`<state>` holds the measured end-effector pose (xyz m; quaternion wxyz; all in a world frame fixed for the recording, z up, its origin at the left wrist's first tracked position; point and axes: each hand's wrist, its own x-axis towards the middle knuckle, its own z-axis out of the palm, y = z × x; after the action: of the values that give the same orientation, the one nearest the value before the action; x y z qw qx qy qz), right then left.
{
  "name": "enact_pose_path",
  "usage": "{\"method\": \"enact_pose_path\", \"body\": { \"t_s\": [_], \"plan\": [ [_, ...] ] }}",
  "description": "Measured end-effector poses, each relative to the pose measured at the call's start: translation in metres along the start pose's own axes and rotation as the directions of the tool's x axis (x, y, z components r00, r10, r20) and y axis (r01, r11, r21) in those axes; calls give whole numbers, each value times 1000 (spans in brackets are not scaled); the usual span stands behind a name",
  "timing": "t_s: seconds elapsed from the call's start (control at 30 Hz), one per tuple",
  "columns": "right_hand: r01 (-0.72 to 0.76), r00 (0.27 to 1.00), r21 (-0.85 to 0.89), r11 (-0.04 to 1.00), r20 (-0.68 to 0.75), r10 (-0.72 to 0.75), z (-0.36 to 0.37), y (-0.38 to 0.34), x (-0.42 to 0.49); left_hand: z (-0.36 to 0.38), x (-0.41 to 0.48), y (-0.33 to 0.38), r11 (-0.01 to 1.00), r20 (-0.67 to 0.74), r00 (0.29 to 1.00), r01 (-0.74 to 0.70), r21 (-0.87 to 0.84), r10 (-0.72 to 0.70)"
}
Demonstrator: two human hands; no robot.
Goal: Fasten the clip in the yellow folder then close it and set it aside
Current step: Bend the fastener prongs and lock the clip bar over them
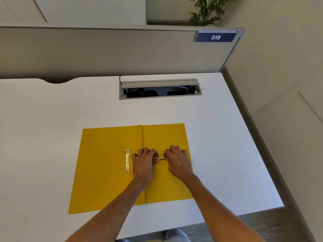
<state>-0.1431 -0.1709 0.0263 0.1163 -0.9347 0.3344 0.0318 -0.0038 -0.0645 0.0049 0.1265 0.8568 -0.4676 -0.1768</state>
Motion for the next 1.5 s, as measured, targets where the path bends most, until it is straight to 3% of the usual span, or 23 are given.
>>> {"method": "enact_pose_path", "body": {
  "t_s": [0.2,0.37,0.5,0.63,0.73,0.83,1.0,1.17,1.3,1.4,1.5],
  "plan": [
    [54,998,-37,998,15,-53,3,-5,-1,-4,-5,-10,996,-16,996,-84,39,84],
    [64,998,-13,998,-10,-64,10,-11,-6,-12,-14,-21,994,-99,990,-103,-45,98],
    [6,996,143,990,-92,8,10,-25,-7,-27,-27,-49,981,-314,948,-13,-194,-49],
    [110,986,188,976,-141,-84,14,-52,-7,-38,-35,-89,863,-392,876,54,-502,-282],
    [202,968,134,970,-180,-177,21,-69,-5,-44,-42,-110,790,-309,899,64,-610,-311],
    [268,950,57,962,-183,-254,27,-78,-4,-44,-44,-117,785,-213,955,33,-619,-208],
    [197,971,17,980,-141,-192,30,-75,-6,-40,-38,-110,772,-82,994,-2,-636,-66],
    [141,983,139,980,-141,-121,31,-73,-8,-35,-33,-105,777,1,998,-51,-627,67],
    [117,988,183,976,-126,-95,32,-72,-11,-30,-32,-102,840,48,979,-142,-524,196],
    [98,990,213,972,-119,-74,34,-71,-13,-26,-31,-101,882,84,973,-155,-444,213],
    [37,997,363,931,-78,-9,33,-70,-10,-24,-30,-100,918,68,976,-172,-356,209]
  ]
}}
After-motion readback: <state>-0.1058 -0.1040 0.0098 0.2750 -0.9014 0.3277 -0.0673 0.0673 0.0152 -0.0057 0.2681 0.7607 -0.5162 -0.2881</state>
